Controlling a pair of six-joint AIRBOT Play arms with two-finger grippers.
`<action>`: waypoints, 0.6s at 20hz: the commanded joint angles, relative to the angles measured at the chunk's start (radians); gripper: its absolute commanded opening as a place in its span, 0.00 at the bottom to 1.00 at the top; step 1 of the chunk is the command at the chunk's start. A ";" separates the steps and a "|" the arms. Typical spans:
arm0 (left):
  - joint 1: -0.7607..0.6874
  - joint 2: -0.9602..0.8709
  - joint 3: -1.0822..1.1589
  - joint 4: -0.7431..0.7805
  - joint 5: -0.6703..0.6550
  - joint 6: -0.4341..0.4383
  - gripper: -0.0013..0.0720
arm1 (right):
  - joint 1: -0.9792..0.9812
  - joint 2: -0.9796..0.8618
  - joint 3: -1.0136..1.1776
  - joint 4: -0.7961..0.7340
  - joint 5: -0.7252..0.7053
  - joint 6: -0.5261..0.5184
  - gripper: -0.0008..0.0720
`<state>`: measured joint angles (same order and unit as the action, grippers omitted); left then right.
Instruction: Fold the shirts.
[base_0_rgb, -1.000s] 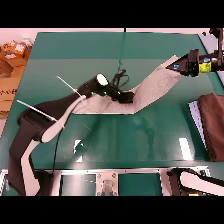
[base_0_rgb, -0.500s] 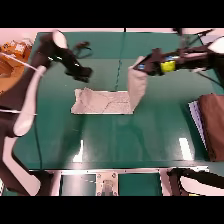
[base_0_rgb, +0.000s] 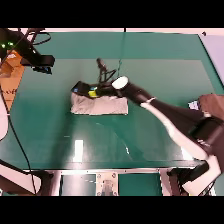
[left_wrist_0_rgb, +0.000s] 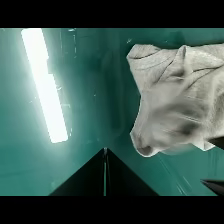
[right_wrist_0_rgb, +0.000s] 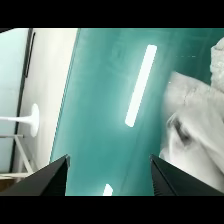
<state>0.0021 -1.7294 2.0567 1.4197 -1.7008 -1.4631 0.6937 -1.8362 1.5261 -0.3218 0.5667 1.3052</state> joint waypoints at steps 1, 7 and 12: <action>0.021 0.007 0.001 0.009 -0.020 0.016 0.05 | 0.028 -0.098 0.063 0.084 0.031 -0.071 0.78; 0.021 0.007 0.001 0.010 -0.007 0.014 0.05 | -0.270 -0.046 0.063 0.070 0.425 -0.080 0.02; 0.021 0.007 0.001 0.010 0.005 0.001 0.05 | -0.577 0.059 0.001 -0.115 0.630 -0.079 0.03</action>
<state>0.0219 -1.7233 2.0571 1.4284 -1.7020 -1.4509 0.2707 -1.8324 1.5642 -0.3332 1.0580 1.2282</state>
